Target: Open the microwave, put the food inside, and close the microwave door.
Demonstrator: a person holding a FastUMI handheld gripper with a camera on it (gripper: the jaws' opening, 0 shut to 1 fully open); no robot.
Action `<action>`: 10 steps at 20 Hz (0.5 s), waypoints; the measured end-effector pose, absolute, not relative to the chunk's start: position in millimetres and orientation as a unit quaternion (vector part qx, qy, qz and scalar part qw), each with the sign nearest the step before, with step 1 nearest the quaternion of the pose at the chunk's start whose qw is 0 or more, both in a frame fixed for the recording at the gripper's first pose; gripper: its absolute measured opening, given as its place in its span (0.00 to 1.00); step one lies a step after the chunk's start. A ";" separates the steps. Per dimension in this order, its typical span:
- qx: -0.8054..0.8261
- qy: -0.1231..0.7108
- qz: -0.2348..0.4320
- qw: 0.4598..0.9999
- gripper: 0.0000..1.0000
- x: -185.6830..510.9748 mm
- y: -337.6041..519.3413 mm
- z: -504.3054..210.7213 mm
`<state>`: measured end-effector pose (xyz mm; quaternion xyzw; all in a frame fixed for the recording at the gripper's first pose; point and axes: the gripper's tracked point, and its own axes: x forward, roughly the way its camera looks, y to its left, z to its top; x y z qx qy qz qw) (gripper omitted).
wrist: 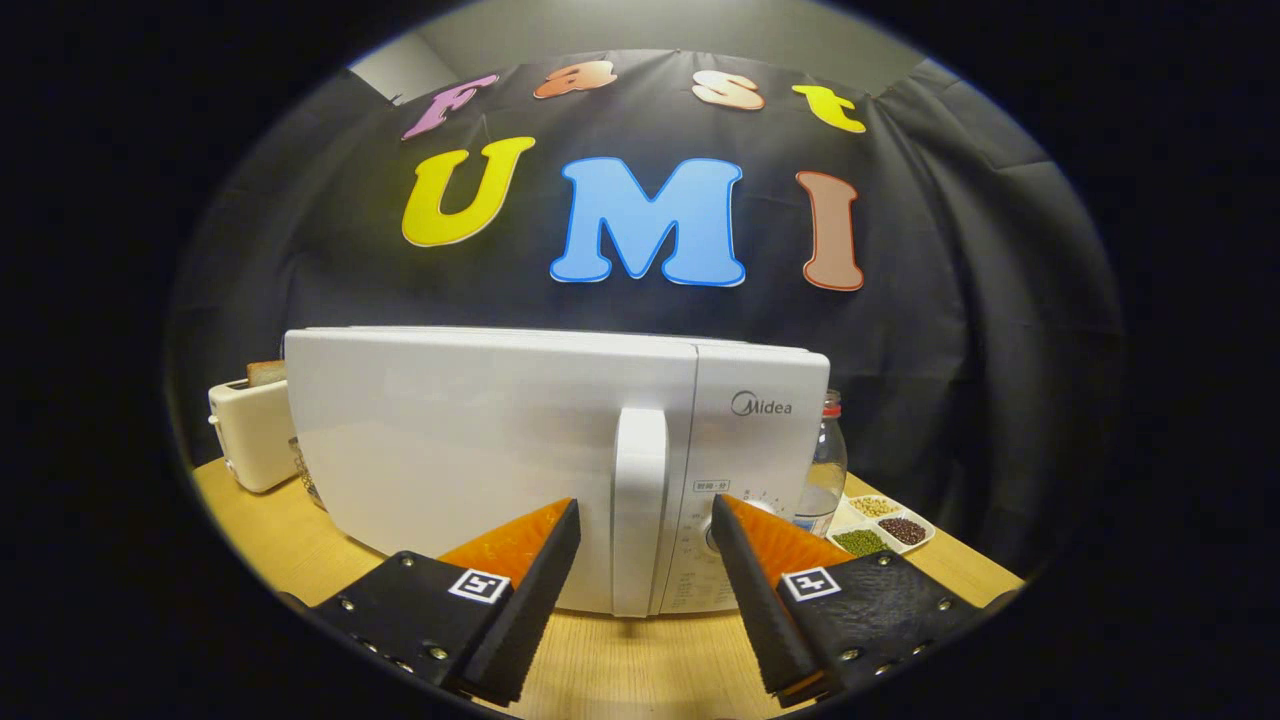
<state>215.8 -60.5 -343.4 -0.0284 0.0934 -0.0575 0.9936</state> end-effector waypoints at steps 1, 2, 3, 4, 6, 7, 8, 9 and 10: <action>-0.026 0.091 -0.058 0.994 0.81 220.2 -60.2 -345.0; -0.024 0.090 -0.063 0.994 0.77 222.7 -62.0 -348.0; -0.021 0.089 -0.064 0.994 0.70 224.6 -62.2 -349.5; -0.014 0.089 -0.059 0.994 0.60 225.2 -59.6 -352.2; -0.015 0.091 -0.051 0.994 0.42 229.3 -54.4 -354.7; -0.025 0.088 -0.047 0.995 0.38 230.9 -51.1 -355.0; -0.037 0.088 -0.055 0.994 0.33 233.0 -51.3 -355.5; -0.038 0.088 -0.053 0.994 0.28 234.0 -53.0 -355.2; -0.029 0.088 -0.044 0.995 0.28 231.7 -52.8 -354.5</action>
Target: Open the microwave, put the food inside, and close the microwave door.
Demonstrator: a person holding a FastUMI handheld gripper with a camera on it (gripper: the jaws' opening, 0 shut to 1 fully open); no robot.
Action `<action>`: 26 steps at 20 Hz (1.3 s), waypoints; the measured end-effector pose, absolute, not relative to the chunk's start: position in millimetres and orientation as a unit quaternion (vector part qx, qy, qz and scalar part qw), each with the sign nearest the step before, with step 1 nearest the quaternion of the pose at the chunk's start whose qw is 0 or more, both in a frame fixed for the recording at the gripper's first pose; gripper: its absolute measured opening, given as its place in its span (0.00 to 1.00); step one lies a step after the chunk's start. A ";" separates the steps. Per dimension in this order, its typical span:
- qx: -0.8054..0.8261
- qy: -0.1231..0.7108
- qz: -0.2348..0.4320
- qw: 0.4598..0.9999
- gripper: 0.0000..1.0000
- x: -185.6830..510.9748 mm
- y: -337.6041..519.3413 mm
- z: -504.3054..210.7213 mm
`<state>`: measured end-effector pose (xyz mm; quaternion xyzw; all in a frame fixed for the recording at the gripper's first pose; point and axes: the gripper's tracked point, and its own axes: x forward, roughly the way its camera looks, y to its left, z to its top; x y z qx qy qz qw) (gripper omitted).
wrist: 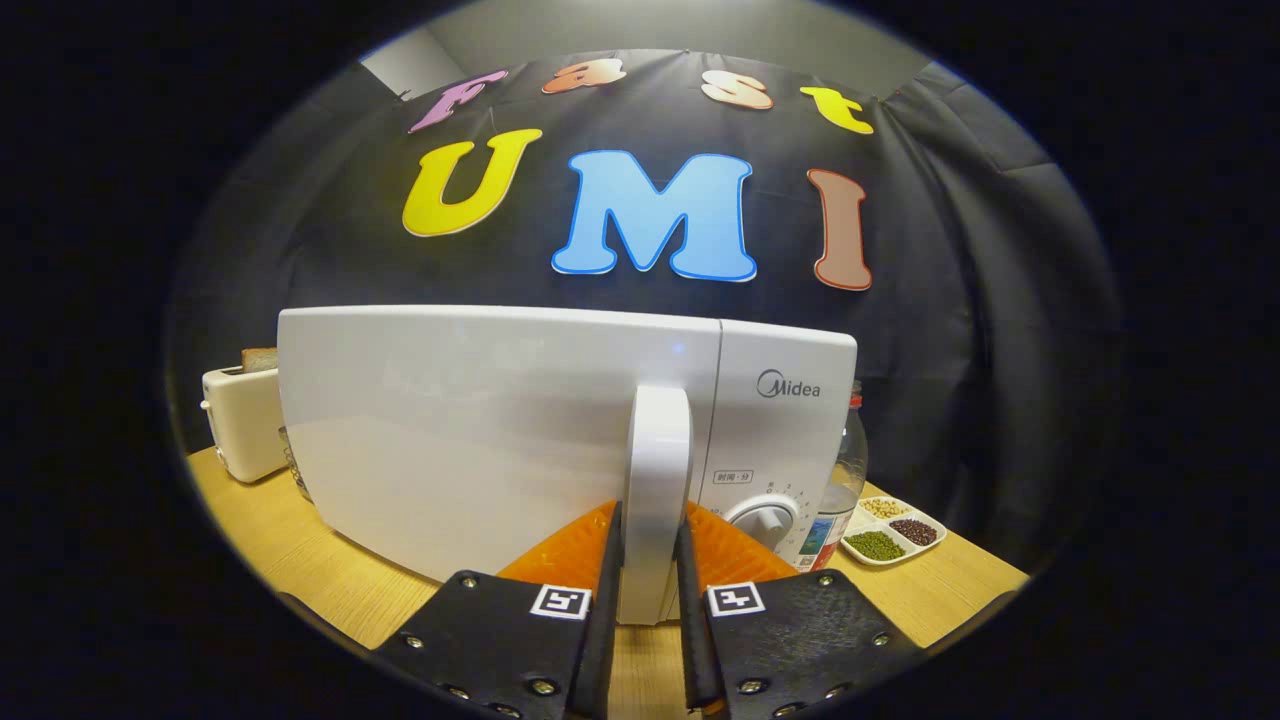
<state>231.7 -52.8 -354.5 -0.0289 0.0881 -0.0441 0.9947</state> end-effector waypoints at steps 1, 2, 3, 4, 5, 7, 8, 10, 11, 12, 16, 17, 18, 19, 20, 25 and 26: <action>-0.012 0.093 -0.037 0.995 0.28 233.1 -53.7 -355.7; -0.007 0.096 -0.034 0.995 0.17 233.7 -51.9 -356.8; -0.012 0.094 -0.032 0.995 0.17 233.1 -52.8 -356.1; -0.015 0.096 -0.031 0.995 0.17 231.9 -51.9 -358.3; 0.000 0.098 -0.035 0.995 0.17 232.6 -51.8 -358.9; -0.003 0.101 -0.038 0.994 0.08 232.3 -52.4 -357.1; -0.001 0.100 -0.036 0.994 0.08 231.8 -50.5 -357.2; 0.005 0.105 -0.033 0.994 0.07 232.5 -50.2 -358.7; 0.002 0.105 -0.031 0.994 0.07 231.9 -50.6 -358.8; 0.002 0.106 -0.031 0.994 0.07 232.6 -51.2 -359.4; 0.018 0.118 -0.031 0.992 0.08 231.1 -49.8 -361.2; 0.015 0.109 -0.033 0.993 0.07 223.7 -46.7 -357.6; -0.006 0.109 -0.028 0.994 0.07 212.0 -41.7 -359.8; -0.017 0.107 -0.022 0.994 0.07 200.4 -38.0 -355.7; -0.017 0.115 -0.013 0.993 0.07 190.6 -34.1 -356.4; 0.003 0.138 0.022 0.990 0.07 143.1 -9.7 -354.4; 0.001 0.136 0.031 0.990 0.07 132.9 -2.4 -353.7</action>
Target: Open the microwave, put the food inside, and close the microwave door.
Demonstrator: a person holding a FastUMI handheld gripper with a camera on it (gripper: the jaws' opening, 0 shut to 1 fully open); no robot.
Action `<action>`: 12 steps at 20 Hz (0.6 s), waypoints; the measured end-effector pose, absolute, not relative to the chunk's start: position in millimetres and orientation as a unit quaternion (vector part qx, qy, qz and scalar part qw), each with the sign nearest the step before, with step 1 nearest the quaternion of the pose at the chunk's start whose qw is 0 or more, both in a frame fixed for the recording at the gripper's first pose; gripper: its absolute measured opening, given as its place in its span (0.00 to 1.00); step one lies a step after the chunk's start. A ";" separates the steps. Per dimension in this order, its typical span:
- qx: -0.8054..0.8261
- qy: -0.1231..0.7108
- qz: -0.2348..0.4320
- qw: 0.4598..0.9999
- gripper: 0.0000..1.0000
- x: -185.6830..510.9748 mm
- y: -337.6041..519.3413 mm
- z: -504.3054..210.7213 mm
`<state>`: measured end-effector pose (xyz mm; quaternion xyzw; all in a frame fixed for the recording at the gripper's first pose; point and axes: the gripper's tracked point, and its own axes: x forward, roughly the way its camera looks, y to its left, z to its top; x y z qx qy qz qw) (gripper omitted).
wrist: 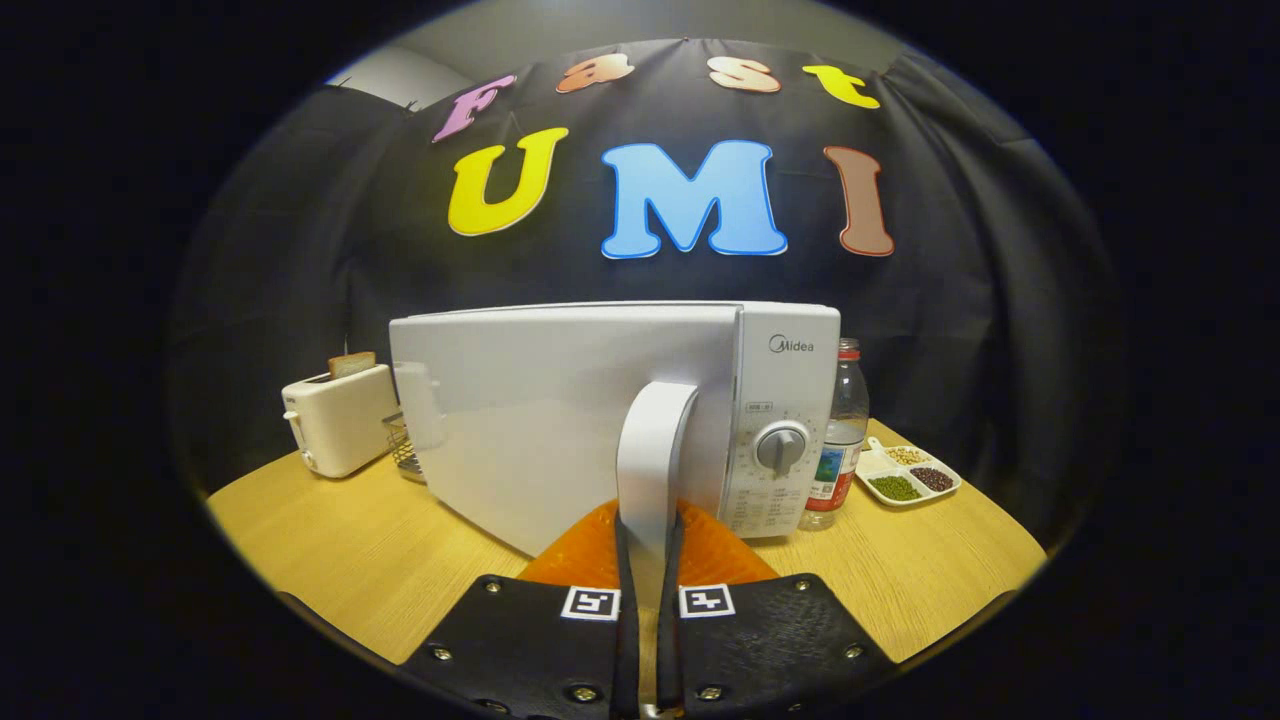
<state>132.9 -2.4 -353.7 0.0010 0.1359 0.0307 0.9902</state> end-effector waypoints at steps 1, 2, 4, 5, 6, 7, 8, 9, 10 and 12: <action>0.002 0.136 0.042 0.990 0.07 121.6 6.4 -353.0; 0.003 0.136 0.054 0.989 0.07 109.6 16.3 -353.0; 0.004 0.135 0.079 0.988 0.07 86.1 37.2 -351.5; 0.007 0.133 0.091 0.987 0.07 75.4 48.4 -350.3; 0.008 0.132 0.103 0.986 0.07 65.9 60.7 -350.4; 0.007 0.130 0.114 0.985 0.07 56.1 72.8 -349.6; 0.011 0.127 0.125 0.984 0.07 46.8 86.1 -349.6; 0.015 0.125 0.134 0.983 0.07 39.0 98.7 -348.8; 0.020 0.121 0.140 0.982 0.07 31.8 111.5 -348.8; 0.015 0.107 0.150 0.983 0.06 19.3 139.4 -346.1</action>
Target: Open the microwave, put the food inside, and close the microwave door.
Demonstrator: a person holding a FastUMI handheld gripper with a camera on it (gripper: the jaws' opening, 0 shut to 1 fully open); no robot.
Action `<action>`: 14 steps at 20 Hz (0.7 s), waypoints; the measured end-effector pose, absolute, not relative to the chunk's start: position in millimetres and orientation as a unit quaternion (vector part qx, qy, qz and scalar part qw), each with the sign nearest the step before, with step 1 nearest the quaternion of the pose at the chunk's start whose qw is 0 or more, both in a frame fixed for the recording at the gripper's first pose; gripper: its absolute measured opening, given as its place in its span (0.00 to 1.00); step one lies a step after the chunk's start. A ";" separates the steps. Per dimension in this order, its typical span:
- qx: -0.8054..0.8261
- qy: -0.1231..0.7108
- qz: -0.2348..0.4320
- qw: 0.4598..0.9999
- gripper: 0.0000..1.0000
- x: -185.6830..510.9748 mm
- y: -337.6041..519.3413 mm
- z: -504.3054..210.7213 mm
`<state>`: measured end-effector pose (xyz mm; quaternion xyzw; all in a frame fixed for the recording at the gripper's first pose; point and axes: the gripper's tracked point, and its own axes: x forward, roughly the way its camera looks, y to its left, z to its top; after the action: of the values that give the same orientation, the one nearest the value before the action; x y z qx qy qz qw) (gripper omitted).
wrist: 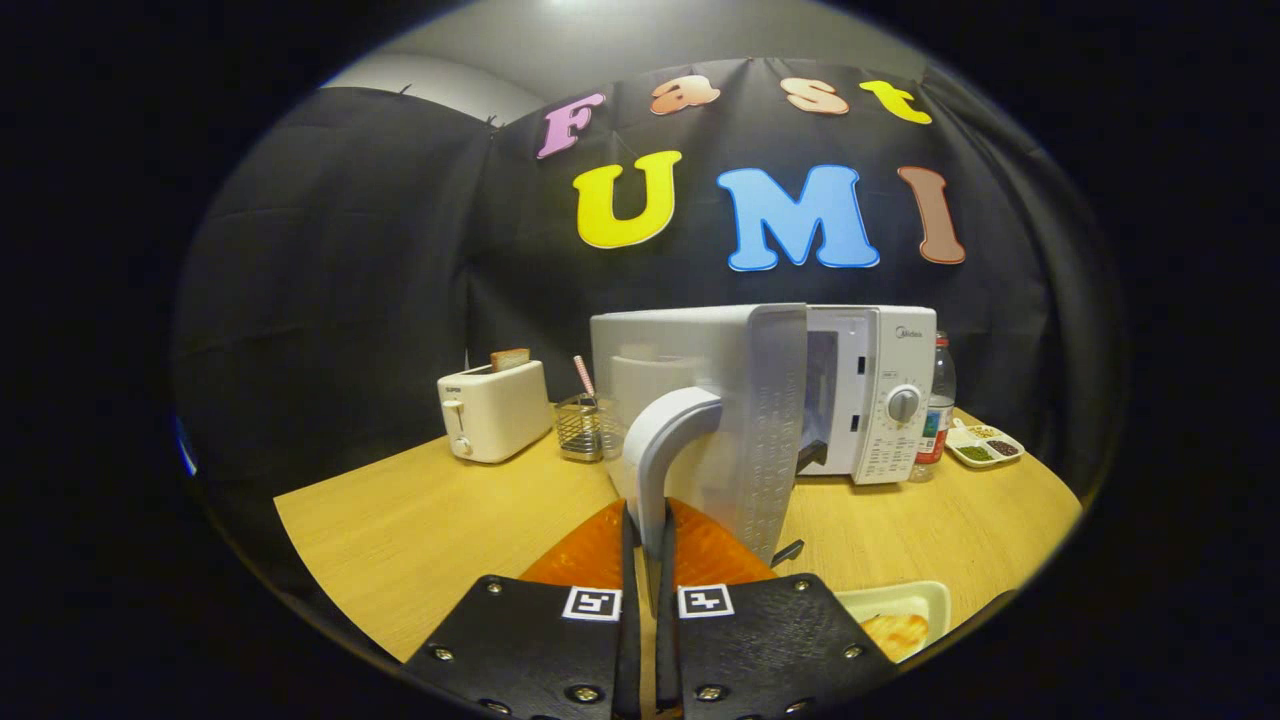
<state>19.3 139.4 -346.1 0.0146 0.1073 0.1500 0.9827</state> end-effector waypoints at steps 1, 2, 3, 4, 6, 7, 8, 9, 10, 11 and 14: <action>0.009 0.100 0.151 0.983 0.06 15.0 152.1 -345.2; 0.007 0.093 0.151 0.984 0.06 11.3 164.6 -345.9; -0.005 0.084 0.141 0.986 0.06 8.1 173.8 -345.1; -0.017 0.075 0.133 0.988 0.06 5.0 182.6 -344.4; -0.021 0.069 0.102 0.992 0.06 3.8 194.8 -346.6; -0.017 0.071 0.091 0.993 0.06 2.5 202.0 -347.0; -0.012 0.070 0.081 0.994 0.06 1.2 211.5 -347.3; -0.012 0.069 0.069 0.995 0.06 -0.1 218.6 -346.5; -0.011 0.064 0.059 0.996 0.06 -0.7 224.8 -345.9; -0.012 0.060 0.050 0.997 0.06 -1.0 230.2 -345.3; -0.010 0.053 0.030 0.998 0.06 0.3 238.3 -347.3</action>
<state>0.3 238.3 -347.3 -0.0101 0.0531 0.0296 0.9981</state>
